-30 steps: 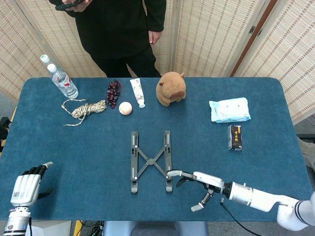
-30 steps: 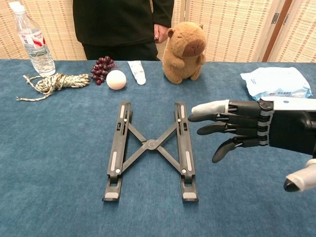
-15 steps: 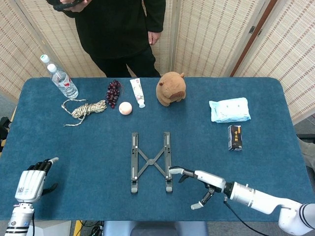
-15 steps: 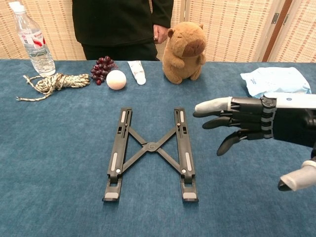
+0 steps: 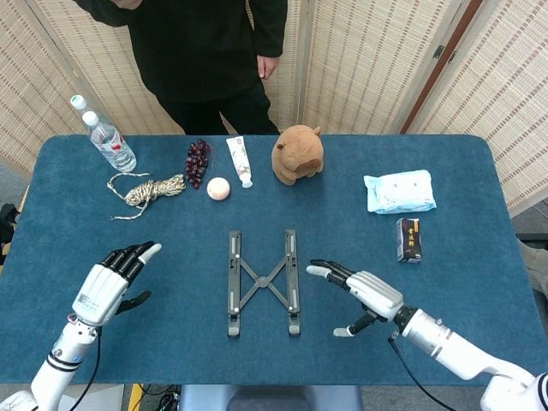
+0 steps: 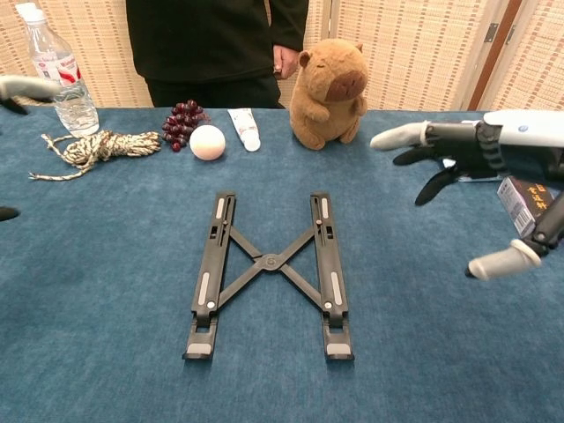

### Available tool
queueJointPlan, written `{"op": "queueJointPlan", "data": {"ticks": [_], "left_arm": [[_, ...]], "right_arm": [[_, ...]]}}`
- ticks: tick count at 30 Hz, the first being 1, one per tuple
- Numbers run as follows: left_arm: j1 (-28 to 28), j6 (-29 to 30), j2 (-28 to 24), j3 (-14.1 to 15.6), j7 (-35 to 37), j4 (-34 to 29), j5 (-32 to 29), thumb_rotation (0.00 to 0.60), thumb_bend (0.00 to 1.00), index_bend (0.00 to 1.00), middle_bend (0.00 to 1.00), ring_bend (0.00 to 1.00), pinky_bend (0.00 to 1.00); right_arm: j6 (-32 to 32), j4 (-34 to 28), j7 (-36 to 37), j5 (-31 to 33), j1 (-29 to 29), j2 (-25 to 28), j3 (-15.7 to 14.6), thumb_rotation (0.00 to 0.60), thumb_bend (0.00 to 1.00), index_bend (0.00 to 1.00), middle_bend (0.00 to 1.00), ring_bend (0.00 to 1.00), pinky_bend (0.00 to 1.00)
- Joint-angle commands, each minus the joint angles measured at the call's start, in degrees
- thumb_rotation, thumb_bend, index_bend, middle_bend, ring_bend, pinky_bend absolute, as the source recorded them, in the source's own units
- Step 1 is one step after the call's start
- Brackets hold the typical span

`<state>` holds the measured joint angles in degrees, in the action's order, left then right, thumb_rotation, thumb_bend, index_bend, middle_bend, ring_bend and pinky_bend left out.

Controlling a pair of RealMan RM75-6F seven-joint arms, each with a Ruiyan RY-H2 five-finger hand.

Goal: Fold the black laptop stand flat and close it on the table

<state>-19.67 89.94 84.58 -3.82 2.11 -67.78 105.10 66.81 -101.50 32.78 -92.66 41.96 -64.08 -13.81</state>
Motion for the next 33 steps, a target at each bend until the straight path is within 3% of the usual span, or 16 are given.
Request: {"op": "queueJointPlan", "data": {"ticks": [1,6,15,24,33], "left_arm": [[-4.2,0.4,3.4,-0.5,4.3,5.0,2.6,0.600,0.00,0.03,0.12,0.18,0.31],[-9.0,1.0,7.9,-0.5,10.4,12.3,4.6,0.600,0.00,0.00,0.05,0.10,0.22],[-16.4,4.8,19.0,0.9,22.3,32.0,6.3,0.600,0.00,0.00,0.00,0.05,0.19],[-20.7,6.2,27.1,3.4,31.9,48.6,5.3,0.600,0.00,0.00,0.00,0.03,0.18],[-22.3,5.7,31.4,6.2,37.1,57.1,3.8,0.600,0.00,0.00,0.00,0.00,0.14]], "right_arm": [[-1.1,-4.7,-14.7,7.9,-2.7,0.9,4.8,0.600,0.00,0.00,0.00,0.00,0.23],[0.5,-4.8,-25.9,11.2,-4.3,-1.1,8.0,0.600,0.00,0.00,0.00,0.00,0.23],[1.7,-1.0,-41.5,13.9,-5.6,-6.5,12.2,0.600,0.00,0.00,0.00,0.00,0.23],[1.8,7.4,-45.7,11.7,-5.6,-13.9,14.5,0.600,0.00,0.00,0.00,0.00,0.23],[3.2,17.9,-42.2,5.8,-5.2,-20.4,15.5,0.600,0.00,0.00,0.00,0.00,0.23]]}}
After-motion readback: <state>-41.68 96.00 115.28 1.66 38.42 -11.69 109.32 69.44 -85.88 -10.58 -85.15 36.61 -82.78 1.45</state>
